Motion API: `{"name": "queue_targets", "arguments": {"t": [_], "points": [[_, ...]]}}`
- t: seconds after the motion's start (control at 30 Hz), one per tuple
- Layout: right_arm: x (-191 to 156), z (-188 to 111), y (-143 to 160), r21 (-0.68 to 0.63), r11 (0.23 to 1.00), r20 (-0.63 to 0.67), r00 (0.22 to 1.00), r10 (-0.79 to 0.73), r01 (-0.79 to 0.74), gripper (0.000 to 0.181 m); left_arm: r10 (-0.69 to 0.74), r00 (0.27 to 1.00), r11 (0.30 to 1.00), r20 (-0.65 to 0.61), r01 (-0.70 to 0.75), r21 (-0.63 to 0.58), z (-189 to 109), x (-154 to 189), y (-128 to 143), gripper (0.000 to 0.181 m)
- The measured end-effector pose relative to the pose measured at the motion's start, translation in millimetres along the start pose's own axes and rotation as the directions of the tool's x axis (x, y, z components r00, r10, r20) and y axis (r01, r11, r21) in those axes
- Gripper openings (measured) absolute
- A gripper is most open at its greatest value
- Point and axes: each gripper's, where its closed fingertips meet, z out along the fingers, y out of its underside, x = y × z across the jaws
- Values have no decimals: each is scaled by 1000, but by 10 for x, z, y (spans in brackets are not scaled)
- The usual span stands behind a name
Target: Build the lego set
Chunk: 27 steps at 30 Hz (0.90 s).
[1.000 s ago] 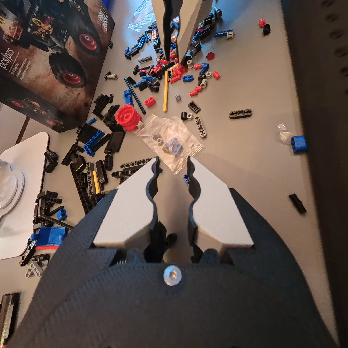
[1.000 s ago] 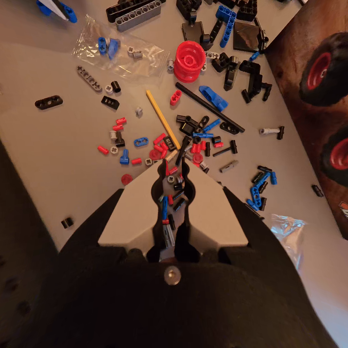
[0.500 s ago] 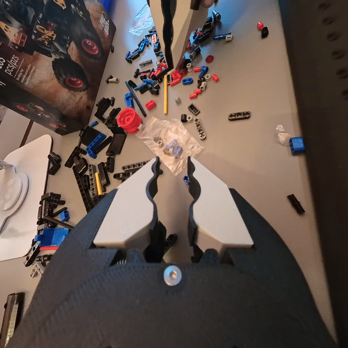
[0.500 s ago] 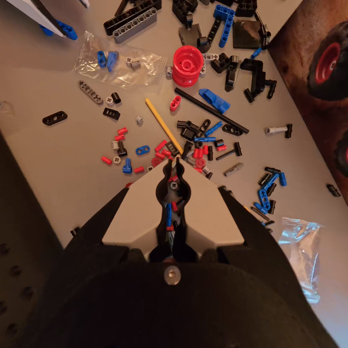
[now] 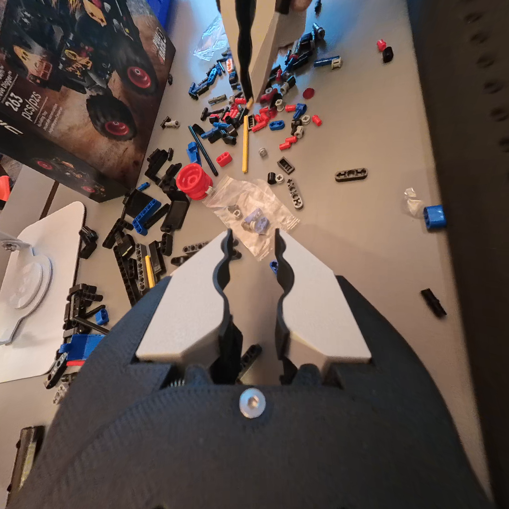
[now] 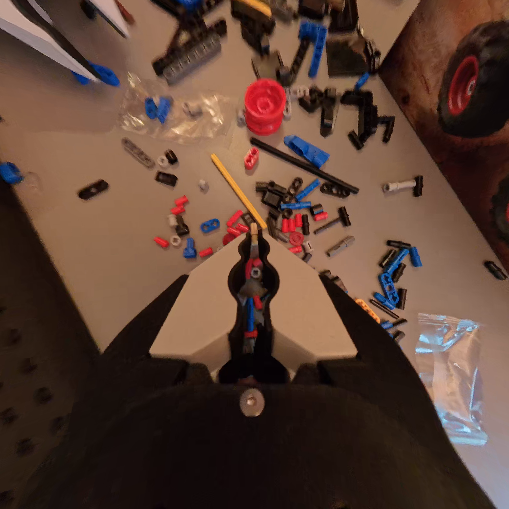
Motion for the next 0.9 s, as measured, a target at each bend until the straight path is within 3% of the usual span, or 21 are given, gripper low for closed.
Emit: {"name": "queue_targets", "arguments": {"t": [0.23,0.5,0.9], "points": [[-354,-125,-551,142,988,82,994,-67,55,4,25,989,989,148,-46,142,-106,-162,-385,47],[-958,-118,-1199,325,946,284,952,-111,14,4,177,944,965,277,-222,143,-183,-135,-570,38],[-1105,-91,-1379,379,919,404,913,-60,-107,4,202,924,951,323,-264,159,-268,-158,-625,12]]}}
